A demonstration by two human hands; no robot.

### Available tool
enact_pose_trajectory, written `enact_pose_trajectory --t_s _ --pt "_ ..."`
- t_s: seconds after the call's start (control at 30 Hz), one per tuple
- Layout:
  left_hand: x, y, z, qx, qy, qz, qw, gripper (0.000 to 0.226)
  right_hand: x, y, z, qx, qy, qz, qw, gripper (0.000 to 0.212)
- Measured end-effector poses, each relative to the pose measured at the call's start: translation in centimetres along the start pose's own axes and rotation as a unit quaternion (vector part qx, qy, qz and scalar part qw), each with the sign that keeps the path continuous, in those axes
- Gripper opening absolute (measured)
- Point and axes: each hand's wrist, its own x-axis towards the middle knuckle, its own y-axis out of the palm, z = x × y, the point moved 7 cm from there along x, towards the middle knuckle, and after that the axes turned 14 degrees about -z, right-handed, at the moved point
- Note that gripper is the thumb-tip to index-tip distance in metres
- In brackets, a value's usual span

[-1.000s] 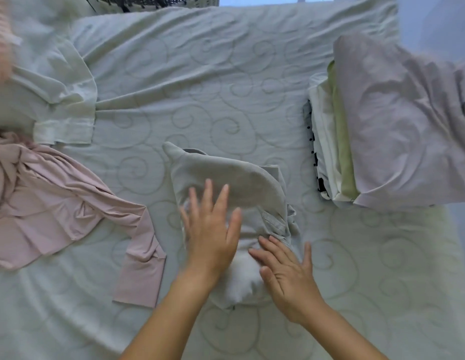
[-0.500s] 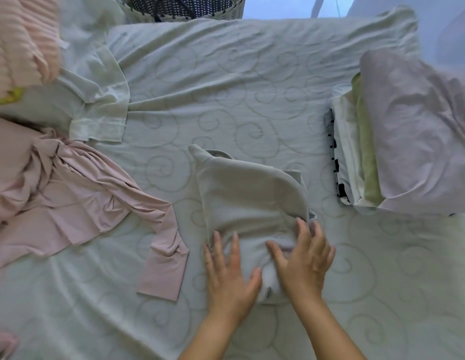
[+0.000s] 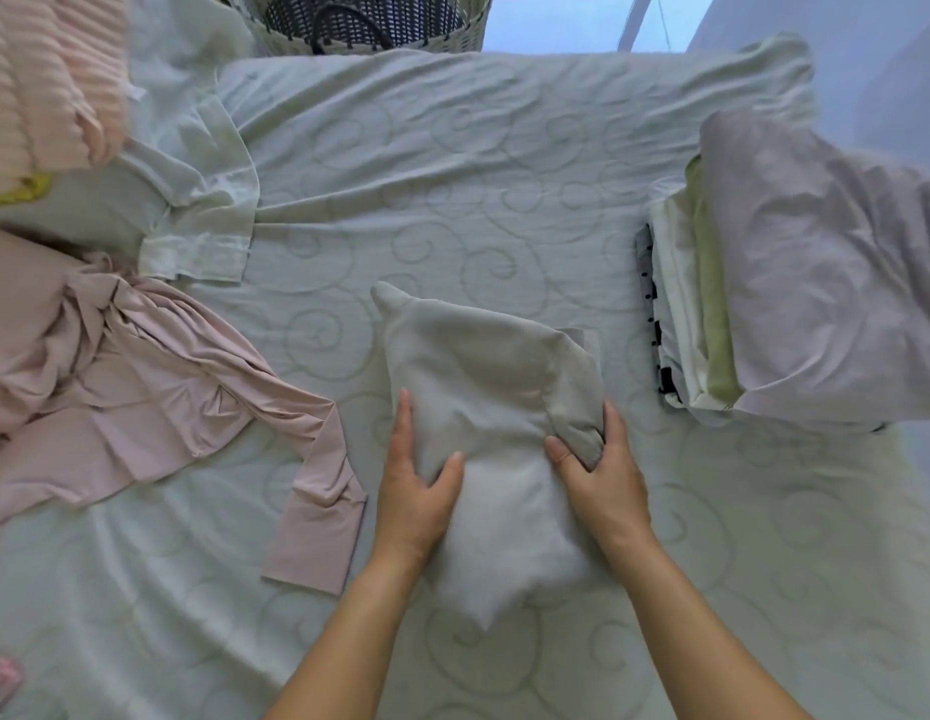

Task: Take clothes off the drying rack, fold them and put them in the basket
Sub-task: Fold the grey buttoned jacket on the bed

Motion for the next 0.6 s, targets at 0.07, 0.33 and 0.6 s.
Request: enact_pose_trajectory --t_s 0.07,0.33,0.6 --pt "-1.0 -1.3 -2.6 -0.002 0.036 -0.028 0.999 0.077 -0.9 -1.4 2.2 0.032 -0.036 -0.007 0.999 0.075" --pt "-2.8 -0.2 -17.4 -0.035 0.151 -0.071 0.985 0.076 0.4 -12.9 11.7 0.132 -0.155 -0.093 0.975 0.069" --pt "-2.7 16.9 -26.3 -0.080 0.167 0.062 0.981 0.078 10.0 -27.7 11.1 0.066 -0.109 -0.193 0.973 0.059"
